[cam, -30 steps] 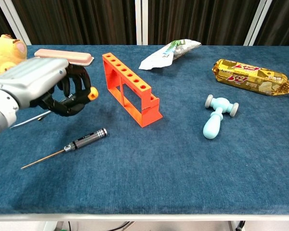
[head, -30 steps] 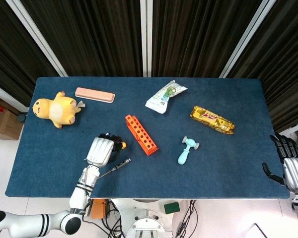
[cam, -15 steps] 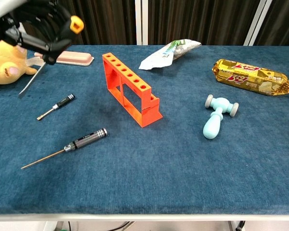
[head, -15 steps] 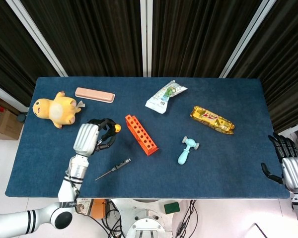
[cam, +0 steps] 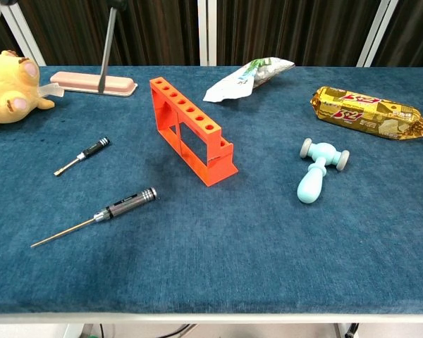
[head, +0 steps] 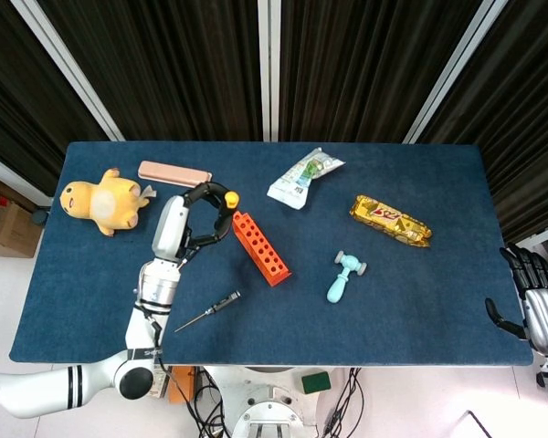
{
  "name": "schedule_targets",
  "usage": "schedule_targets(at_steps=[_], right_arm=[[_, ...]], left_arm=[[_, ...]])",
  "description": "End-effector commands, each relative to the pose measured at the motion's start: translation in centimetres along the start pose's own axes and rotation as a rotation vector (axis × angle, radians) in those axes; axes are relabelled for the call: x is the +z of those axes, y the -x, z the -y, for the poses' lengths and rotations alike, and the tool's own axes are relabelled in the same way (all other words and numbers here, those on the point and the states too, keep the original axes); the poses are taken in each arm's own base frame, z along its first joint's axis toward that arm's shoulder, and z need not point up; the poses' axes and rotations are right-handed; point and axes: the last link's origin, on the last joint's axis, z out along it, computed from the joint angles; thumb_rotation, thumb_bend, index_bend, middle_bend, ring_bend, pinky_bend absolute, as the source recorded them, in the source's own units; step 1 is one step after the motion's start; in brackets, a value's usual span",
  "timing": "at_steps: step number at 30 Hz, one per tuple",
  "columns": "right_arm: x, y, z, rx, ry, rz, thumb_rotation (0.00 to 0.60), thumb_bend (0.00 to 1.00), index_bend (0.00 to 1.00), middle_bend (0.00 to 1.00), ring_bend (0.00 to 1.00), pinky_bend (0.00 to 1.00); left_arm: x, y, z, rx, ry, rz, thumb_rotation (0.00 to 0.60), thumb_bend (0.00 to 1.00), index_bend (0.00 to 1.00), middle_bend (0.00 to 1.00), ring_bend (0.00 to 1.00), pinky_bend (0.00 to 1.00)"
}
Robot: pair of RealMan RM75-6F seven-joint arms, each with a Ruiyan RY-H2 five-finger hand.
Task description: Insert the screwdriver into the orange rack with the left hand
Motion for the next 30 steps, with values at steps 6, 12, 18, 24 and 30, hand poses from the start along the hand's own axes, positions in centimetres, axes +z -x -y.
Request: schedule_targets(at_steps=[6, 12, 18, 24, 30], right_arm=[[0.0, 0.0, -0.1, -0.001, 0.003, 0.001, 0.6, 0.39, 0.0, 0.0, 0.0, 0.0], [-0.1, 0.0, 0.0, -0.004, 0.001, 0.003, 0.6, 0.39, 0.0, 0.0, 0.0, 0.0], [-0.1, 0.0, 0.0, -0.001, 0.002, 0.001, 0.6, 0.39, 0.0, 0.0, 0.0, 0.0], [-0.1, 0.1, 0.0, -0.004, 0.003, 0.008, 0.6, 0.39, 0.0, 0.0, 0.0, 0.0], [-0.2, 0.0, 0.0, -0.001, 0.007, 0.004, 0.6, 0.39, 0.0, 0.0, 0.0, 0.0]], left_arm=[[2.1, 3.1, -1.0, -0.136, -0.012, 0.012, 0.6, 0.35, 0.53, 0.51, 0.47, 0.41], [3.0, 4.9, -0.8, -0.148, 0.044, 0.019, 0.6, 0.35, 0.52, 0.5, 0.46, 0.4], [3.4, 5.4, -0.2, -0.135, 0.089, -0.023, 0.6, 0.35, 0.52, 0.5, 0.45, 0.4], [3.7, 6.4, 0.3, -0.192, 0.078, -0.011, 0.6, 0.35, 0.5, 0.48, 0.43, 0.39], [3.9, 7.1, 1.0, -0.193, 0.075, -0.004, 0.6, 0.35, 0.5, 0.47, 0.43, 0.38]])
